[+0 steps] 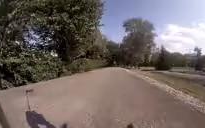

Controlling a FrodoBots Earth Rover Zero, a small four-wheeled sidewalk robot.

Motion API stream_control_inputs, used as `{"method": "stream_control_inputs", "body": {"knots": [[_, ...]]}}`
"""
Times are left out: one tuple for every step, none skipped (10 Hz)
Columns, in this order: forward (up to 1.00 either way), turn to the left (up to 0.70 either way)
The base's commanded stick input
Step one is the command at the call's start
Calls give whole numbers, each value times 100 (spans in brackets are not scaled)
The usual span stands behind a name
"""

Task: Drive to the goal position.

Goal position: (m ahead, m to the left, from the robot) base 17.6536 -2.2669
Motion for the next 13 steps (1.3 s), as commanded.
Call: {"method": "stream_control_inputs", "body": {"knots": [[70,0],[70,0],[70,0],[70,0],[70,-20],[70,-35],[70,-35],[70,-35],[70,-3],[70,0],[70,0],[70,0],[70,0]]}}
